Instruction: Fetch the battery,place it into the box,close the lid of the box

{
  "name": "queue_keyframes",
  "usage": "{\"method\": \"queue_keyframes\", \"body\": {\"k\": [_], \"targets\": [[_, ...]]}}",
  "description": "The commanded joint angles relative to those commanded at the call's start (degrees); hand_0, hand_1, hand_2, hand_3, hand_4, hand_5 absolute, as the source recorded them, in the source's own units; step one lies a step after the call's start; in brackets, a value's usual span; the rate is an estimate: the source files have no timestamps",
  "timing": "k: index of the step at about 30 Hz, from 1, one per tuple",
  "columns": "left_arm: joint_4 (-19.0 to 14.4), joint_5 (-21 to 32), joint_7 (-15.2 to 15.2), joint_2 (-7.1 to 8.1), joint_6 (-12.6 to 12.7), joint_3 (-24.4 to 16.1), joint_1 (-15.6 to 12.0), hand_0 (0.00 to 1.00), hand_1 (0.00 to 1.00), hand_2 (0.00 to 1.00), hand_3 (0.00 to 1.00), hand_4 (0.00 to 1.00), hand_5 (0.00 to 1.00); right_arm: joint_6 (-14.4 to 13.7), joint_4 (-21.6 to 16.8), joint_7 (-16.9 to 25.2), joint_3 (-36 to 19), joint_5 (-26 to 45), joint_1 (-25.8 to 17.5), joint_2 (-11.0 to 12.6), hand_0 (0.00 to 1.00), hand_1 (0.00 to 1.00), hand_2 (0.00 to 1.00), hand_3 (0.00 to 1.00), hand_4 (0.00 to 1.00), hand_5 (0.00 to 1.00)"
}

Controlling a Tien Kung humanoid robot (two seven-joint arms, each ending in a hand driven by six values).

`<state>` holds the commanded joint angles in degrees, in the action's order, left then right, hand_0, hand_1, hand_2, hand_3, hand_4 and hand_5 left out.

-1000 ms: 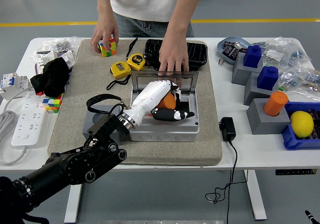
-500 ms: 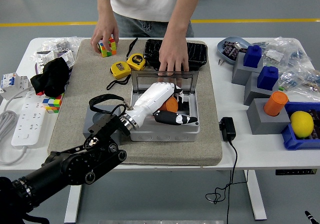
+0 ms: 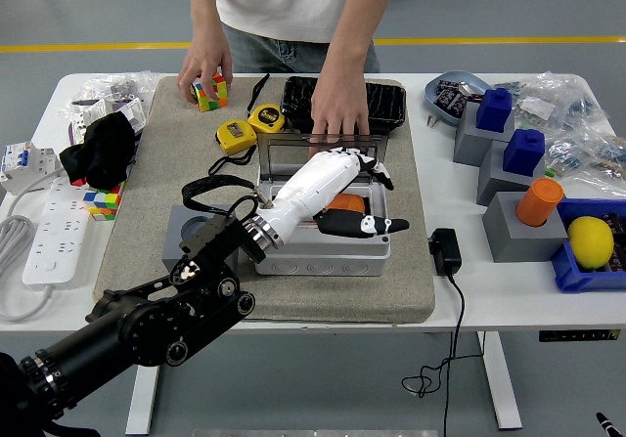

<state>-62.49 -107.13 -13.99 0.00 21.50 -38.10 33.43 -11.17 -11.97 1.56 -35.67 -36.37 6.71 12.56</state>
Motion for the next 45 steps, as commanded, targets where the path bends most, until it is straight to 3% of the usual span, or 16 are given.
{"method": "queue_keyframes", "body": {"k": [6, 7, 12, 13, 17, 18, 19, 24, 25, 27, 30, 31, 33, 36, 41, 45], "targets": [[-8.51, -1.68, 0.55, 0.33, -0.74, -1.06, -0.83, 0.998, 0.841, 0.65, 0.615, 0.998, 0.818, 0.03, -0.03, -0.06, -0.28, -0.1, 0.0, -0.05, 0.758, 0.723, 0.73, 0.76, 0.998, 0.998], [-10.16, -2.13, 0.93, 0.62, -1.43, -1.21, -1.07, 0.737, 0.677, 0.592, 0.585, 0.998, 0.816, 0.04, -0.05, -0.07, -0.35, -0.14, 0.01, -0.06, 0.758, 0.721, 0.729, 0.76, 0.998, 0.998], [-18.37, -1.01, 0.86, 2.0, -1.38, -2.46, -1.86, 0.737, 0.677, 0.592, 0.585, 0.998, 0.816, 0.0, -0.03, -0.13, -0.59, -0.24, -0.01, -0.18, 0.758, 0.721, 0.729, 0.76, 0.998, 0.998], [-19.92, -0.24, 0.57, 2.14, -0.7, -3.27, -1.91, 0.579, 0.624, 0.582, 0.578, 0.998, 0.815, -0.03, 0.0, -0.14, -0.62, -0.21, -0.04, -0.21, 0.759, 0.718, 0.729, 0.76, 0.998, 0.998], [-21.92, 5.32, -1.41, 1.87, 1.75, -6.69, -1.66, 0.579, 0.624, 0.582, 0.578, 0.998, 0.815, -0.03, 0.0, -0.13, -0.53, -0.19, -0.02, -0.19, 0.759, 0.718, 0.729, 0.76, 0.998, 0.998], [-21.72, 5.95, -1.65, 1.69, 1.97, -7.68, -1.56, 0.579, 0.624, 0.582, 0.578, 0.998, 0.815, -0.02, -0.01, -0.13, -0.49, -0.18, -0.01, -0.18, 0.759, 0.718, 0.729, 0.76, 0.998, 0.998], [-20.75, 5.39, -1.36, 1.31, 1.77, -9.15, -1.25, 0.76, 0.819, 0.751, 0.682, 0.998, 0.82, 0.0, -0.02, -0.12, -0.4, -0.15, 0.03, -0.16, 0.759, 0.716, 0.729, 0.76, 0.998, 0.998], [-13.95, -0.57, 2.04, 0.56, -1.43, -13.99, 1.2, 0.76, 0.819, 0.751, 0.682, 0.998, 0.82, 0.04, -0.05, -0.09, -0.07, 0.05, 0.1, -0.09, 0.759, 0.716, 0.729, 0.76, 0.998, 0.998], [-11.74, -2.27, 3.34, 0.54, -2.89, -14.39, 2.13, 0.952, 0.991, 0.935, 0.833, 0.998, 0.901, 0.04, -0.01, -0.06, 0.11, 0.19, 0.15, -0.07, 0.759, 0.716, 0.727, 0.76, 0.998, 0.998], [-7.9, -4.59, 6.1, 0.41, -5.92, -14.87, 3.59, 0.952, 0.991, 0.935, 0.833, 0.998, 0.901, 0.05, -0.03, -0.06, 0.25, 0.22, 0.18, -0.01, 0.759, 0.716, 0.727, 0.76, 0.998, 0.998], [-1.56, -9.25, 10.85, 0.39, -12.58, -15.3, 5.4, 0.952, 0.991, 0.935, 0.833, 0.998, 0.901, 0.1, -0.12, -0.09, 0.24, 0.16, 0.39, 0.04, 0.759, 0.716, 0.727, 0.76, 0.998, 0.998], [0.22, -10.96, 12.42, 0.48, -14.89, -15.33, 5.7, 0.998, 0.998, 0.998, 0.973, 0.998, 0.998, 0.13, -0.19, -0.1, 0.23, 0.09, 0.42, 0.08, 0.759, 0.715, 0.726, 0.76, 0.998, 0.998], [2.41, -13.66, 14.93, 0.7, -18.76, -15.19, 5.85, 0.998, 0.998, 0.998, 0.973, 0.998, 0.998, 0.09, -0.13, -0.07, 0.38, 0.22, 0.41, 0.11, 0.759, 0.715, 0.726, 0.76, 0.998, 0.998], [3.38, -15.57, 16.32, 0.93, -21.65, -14.63, 5.61, 0.998, 0.998, 0.998, 0.973, 0.998, 0.998, 0.01, -0.01, -0.06, 0.55, 0.34, 0.18, 0.09, 0.759, 0.715, 0.726, 0.76, 0.998, 0.998], [2.6, -15.46, 16.77, 1.41, -22.34, -13.19, 4.6, 0.998, 0.998, 0.998, 0.972, 0.998, 0.998, -0.04, 0.06, -0.04, 0.54, 0.3, 0.0, 0.05, 0.758, 0.714, 0.726, 0.76, 0.998, 0.998], [-0.35, -14.96, 17.86, 2.43, -23.44, -11.82, 3.43, 0.998, 0.998, 0.998, 0.952, 0.998, 0.998, 0.08, -0.14, -0.06, -0.02, -0.12, 0.22, 0.1, 0.758, 0.714, 0.725, 0.76, 0.998, 0.998]]}}
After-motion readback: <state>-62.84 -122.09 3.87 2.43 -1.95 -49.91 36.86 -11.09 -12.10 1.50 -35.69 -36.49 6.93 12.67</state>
